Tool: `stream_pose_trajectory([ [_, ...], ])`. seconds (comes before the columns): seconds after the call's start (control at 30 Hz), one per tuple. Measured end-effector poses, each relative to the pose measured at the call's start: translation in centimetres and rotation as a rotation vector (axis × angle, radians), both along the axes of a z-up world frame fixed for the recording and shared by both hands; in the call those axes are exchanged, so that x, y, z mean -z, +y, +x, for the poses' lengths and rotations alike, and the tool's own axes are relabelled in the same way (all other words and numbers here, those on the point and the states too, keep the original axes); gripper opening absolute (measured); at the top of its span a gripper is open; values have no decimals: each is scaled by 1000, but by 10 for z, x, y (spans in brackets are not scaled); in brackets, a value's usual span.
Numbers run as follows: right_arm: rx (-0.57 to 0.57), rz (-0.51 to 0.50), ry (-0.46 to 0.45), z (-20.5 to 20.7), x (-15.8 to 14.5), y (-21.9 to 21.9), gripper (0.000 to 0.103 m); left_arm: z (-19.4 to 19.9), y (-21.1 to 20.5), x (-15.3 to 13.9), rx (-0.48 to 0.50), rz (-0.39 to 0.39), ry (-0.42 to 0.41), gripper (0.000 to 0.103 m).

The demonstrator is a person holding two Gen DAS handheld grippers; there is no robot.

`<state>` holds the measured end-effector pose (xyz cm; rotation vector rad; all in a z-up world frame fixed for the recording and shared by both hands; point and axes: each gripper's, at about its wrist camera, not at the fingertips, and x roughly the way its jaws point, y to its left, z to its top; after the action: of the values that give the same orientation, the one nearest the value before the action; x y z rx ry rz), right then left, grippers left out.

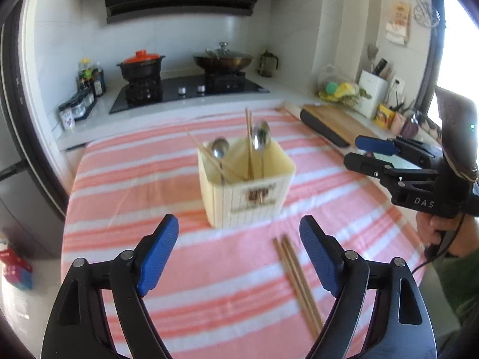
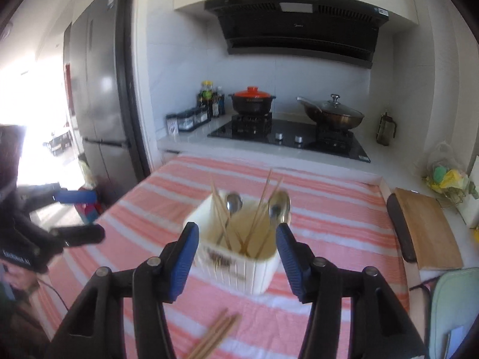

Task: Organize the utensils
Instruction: 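Open both tools and withdraw them from the caddy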

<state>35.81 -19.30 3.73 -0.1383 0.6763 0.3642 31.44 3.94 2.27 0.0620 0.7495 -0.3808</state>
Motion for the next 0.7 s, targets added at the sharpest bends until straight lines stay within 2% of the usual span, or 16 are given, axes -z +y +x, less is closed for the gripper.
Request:
stream_pose_trajectory([
  [0.1,13,-92,44,-65,46,-2,55,-47,1,36,-34,47,54,84],
  [0.17,39,-101,92,-106,78,-6,55,-76,1,56,-89,56,55,85],
  [0.23,72,-96,132,-140,106,-12,55,-95,2,72,-133,16,76,88],
  [0.33,118,-107,157,-176,137,-23,55,-105,4,94,-182,-110,123,89],
  [0.4,145,-117,157,-184,150,-31,55,-101,2,110,-188,-150,133,89],
  [0.5,214,-106,152,-178,161,-46,55,-91,-2,135,-256,-86,115,89],
  [0.6,270,-98,148,-166,170,-55,55,-82,3,159,-298,-63,163,88],
  [0.7,282,-122,136,-162,180,-58,55,-79,6,174,-341,-3,146,88],
])
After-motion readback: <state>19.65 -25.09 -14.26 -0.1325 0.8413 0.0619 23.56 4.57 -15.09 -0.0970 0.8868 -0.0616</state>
